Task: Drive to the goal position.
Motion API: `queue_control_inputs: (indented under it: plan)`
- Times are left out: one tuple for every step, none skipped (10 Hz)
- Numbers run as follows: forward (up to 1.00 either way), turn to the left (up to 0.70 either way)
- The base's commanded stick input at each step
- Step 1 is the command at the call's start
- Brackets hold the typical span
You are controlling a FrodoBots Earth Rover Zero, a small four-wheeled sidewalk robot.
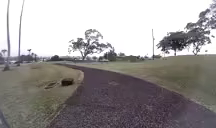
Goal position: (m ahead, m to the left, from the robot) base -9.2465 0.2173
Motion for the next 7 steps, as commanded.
queue_control_inputs:
  plan:
    - [0.0,0.0]
    - [0.0,0.0]
    - [0.0,-0.12]
    - [0.0,-0.74]
    - [0.0,-0.91]
    - [0.0,-1.0]
    - [0.0,-1.0]
